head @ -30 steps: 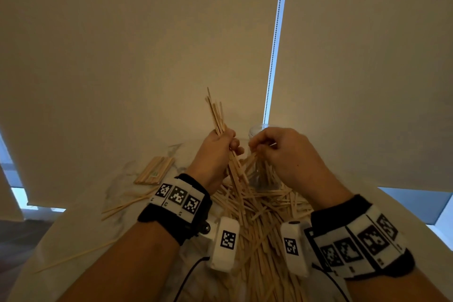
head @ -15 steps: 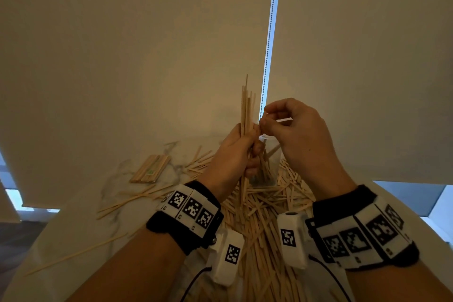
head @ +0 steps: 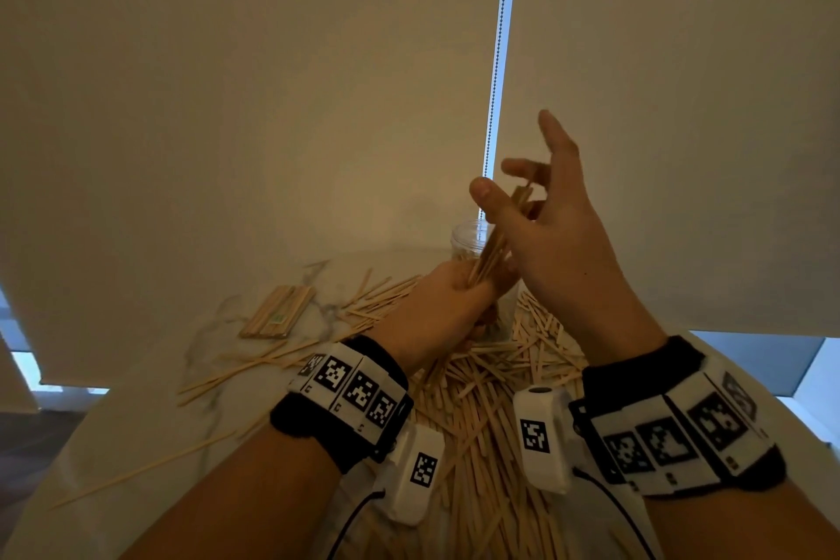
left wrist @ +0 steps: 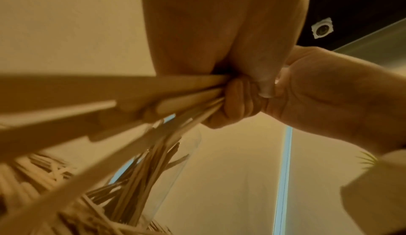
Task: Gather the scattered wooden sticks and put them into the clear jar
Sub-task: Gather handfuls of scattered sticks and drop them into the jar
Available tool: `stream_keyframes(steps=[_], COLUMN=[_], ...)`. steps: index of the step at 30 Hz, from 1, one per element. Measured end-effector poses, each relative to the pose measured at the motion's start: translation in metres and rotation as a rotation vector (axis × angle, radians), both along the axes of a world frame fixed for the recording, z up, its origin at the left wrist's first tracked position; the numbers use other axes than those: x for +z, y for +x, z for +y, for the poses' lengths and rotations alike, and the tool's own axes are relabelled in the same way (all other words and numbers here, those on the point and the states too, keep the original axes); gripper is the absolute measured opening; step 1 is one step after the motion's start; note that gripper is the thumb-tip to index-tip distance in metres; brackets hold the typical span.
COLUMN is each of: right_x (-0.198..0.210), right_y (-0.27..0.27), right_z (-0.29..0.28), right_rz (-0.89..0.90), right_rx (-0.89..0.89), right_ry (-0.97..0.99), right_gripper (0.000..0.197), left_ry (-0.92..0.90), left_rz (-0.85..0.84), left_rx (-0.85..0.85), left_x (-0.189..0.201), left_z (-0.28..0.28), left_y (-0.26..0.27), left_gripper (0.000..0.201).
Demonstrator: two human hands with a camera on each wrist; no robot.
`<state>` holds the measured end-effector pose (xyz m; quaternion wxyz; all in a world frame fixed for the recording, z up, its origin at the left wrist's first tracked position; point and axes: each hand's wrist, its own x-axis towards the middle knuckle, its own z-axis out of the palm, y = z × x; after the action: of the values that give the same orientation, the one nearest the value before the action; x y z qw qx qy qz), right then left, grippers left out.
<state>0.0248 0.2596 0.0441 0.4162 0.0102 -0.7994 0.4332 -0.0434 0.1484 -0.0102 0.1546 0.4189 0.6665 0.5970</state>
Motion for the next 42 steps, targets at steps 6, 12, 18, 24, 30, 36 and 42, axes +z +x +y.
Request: stream_keyframes(steps=[6, 12, 18, 24, 30, 36, 42], right_x=[-0.001, -0.001, -0.015, -0.032, -0.036, -0.035, -0.036], right_y=[0.0, 0.0, -0.006, -0.01, -0.021, -0.022, -0.02], right_z=[0.003, -0.005, 0.003, -0.017, -0.023, -0.016, -0.008], right_rz=[-0.132, -0.189, -0.545, -0.883, -0.649, -0.496, -0.657], right_rx=[-0.085, 0.04, 0.049, 0.335, 0.229, 0.114, 0.095], right_ry=[0.242, 0.191, 0.254, 0.105, -0.015, 0.181, 0.429], right_gripper=[0.031, 0.039, 0.044, 0.04, 0.025, 0.021, 0.027], left_ry=[0.019, 0.097, 0.572, 0.87, 0.695, 0.468, 0.402], left_rz=[0.118, 0.057, -0.292, -0.477, -0.471, -0.33, -0.355], left_rx=[0.07, 0.062, 0.271, 0.413, 0.322, 0.284, 0.281], left_x=[-0.001, -0.001, 0.01, 0.02, 0.014, 0.009, 0.015], left_z=[0.002, -0.001, -0.012, -0.013, -0.002, 0.002, -0.003], left_y=[-0.001, -0.008, -0.03, -0.035, -0.022, -0.012, -0.018], left_gripper=[0.042, 0.029, 0.023, 0.023, 0.021, 0.049, 0.039])
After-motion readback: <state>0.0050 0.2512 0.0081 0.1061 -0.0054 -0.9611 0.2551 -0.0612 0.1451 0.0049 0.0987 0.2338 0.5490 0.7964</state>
